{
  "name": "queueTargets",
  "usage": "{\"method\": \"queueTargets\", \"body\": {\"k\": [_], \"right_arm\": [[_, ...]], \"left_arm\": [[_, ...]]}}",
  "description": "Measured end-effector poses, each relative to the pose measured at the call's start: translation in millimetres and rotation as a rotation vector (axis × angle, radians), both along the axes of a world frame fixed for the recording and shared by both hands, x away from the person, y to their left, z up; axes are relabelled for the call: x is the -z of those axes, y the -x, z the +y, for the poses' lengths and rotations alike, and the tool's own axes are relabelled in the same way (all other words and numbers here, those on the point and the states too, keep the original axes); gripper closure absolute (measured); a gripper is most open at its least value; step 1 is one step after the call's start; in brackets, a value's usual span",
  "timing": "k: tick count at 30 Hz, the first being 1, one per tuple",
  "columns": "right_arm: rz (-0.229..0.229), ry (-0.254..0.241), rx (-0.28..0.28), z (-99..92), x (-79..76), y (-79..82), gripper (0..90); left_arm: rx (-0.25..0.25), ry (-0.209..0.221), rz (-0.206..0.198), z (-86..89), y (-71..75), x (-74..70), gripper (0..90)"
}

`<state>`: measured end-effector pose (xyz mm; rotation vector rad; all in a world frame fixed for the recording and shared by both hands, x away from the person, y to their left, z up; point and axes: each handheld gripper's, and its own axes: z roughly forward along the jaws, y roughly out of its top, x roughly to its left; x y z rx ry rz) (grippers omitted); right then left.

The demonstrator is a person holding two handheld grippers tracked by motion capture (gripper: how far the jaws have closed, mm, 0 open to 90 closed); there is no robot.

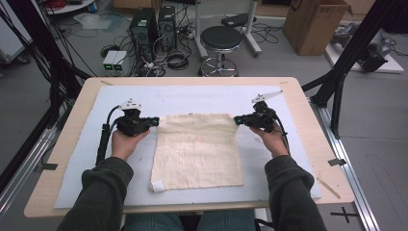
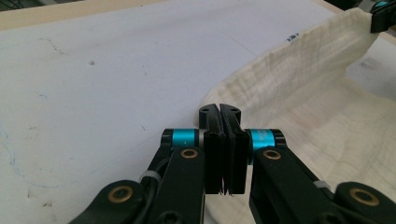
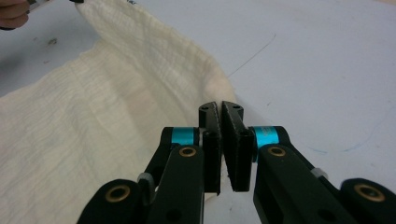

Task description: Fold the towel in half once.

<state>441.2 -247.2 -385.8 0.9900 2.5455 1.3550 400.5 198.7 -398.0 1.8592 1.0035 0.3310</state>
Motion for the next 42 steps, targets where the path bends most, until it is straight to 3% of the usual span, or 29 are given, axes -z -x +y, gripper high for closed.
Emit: {"method": "queueTargets", "body": {"k": [20, 27, 32, 42], "right_arm": [[-0.007, -0.008, -0.058, 1.8, -8.1, 17.9, 86.3], [-0.015, -0.007, -0.075, 0.8, -11.2, 24.2, 86.3], [-0.022, -0.027, -0.074, -3.7, -5.5, 30.3, 86.3], [-0.015, -0.018, -0.1, -3.0, 2.4, 43.8, 86.3]], "left_arm": [[0.044, 0.016, -0.023, 5.5, 22.7, -5.4, 87.9], [0.067, 0.002, -0.031, 5.8, 29.6, -8.7, 87.9], [0.071, 0.002, -0.031, 9.1, 36.0, -6.2, 87.9], [0.104, -0.008, -0.044, 8.0, 49.7, -6.4, 87.9]]}}
